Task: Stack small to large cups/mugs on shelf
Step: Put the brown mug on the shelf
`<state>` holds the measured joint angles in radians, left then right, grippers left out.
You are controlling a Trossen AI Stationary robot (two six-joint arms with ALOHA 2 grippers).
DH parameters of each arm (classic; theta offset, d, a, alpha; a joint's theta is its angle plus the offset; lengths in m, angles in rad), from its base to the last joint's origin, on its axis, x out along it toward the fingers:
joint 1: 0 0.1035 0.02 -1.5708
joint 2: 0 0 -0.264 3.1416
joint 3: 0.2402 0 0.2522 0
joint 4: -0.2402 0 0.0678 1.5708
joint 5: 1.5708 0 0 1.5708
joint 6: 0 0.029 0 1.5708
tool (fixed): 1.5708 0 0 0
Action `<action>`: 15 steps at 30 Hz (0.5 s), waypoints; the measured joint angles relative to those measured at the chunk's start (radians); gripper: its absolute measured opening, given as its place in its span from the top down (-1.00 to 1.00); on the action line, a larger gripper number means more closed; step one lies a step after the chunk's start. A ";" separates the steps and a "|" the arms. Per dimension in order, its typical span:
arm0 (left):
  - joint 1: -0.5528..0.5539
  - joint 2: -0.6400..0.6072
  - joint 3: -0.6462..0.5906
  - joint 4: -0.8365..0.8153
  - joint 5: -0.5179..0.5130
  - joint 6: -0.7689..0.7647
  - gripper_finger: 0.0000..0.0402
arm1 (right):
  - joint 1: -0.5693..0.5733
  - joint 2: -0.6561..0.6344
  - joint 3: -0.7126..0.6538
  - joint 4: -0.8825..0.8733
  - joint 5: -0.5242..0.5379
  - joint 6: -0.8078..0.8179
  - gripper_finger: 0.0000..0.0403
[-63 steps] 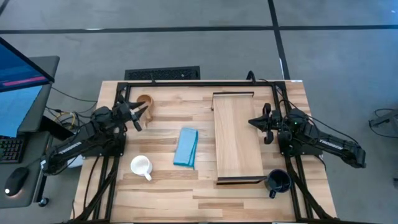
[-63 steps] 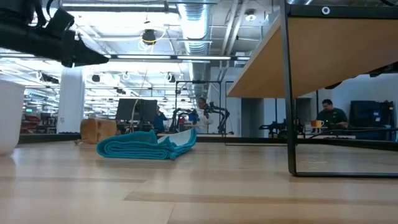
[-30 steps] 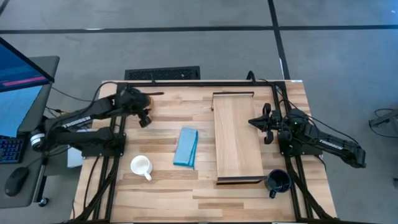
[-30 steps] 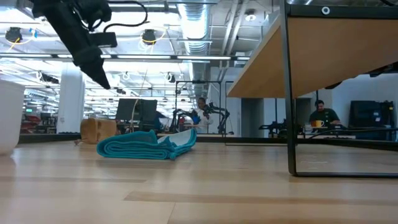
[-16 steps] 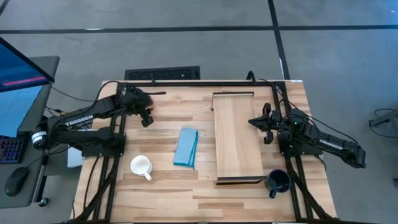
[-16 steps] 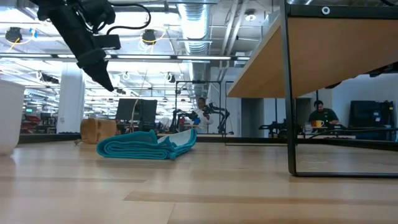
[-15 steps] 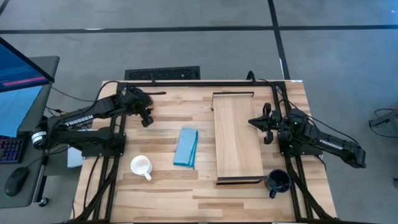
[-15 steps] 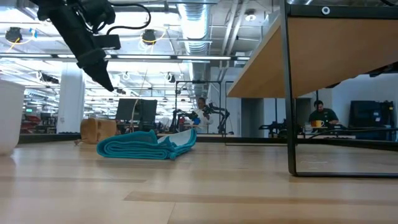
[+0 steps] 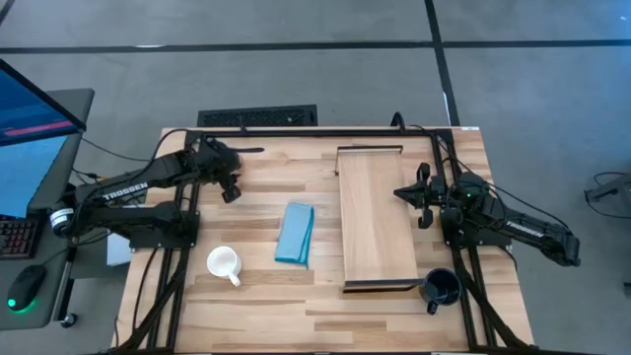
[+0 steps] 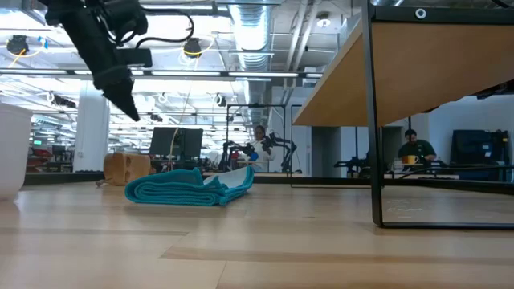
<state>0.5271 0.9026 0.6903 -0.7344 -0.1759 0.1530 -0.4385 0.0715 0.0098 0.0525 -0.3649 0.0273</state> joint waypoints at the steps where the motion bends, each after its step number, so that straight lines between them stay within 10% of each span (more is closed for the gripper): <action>1: 0.000 0.002 -0.001 -0.005 -0.014 -0.010 0.48 | 0.000 0.000 0.000 0.000 0.000 0.000 0.81; 15: 0.073 0.136 0.001 0.015 -0.097 -0.249 0.48 | 0.000 0.000 0.000 0.000 0.000 0.000 0.81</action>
<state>0.6001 1.0387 0.6915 -0.7192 -0.2728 -0.0964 -0.4385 0.0715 0.0100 0.0527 -0.3649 0.0273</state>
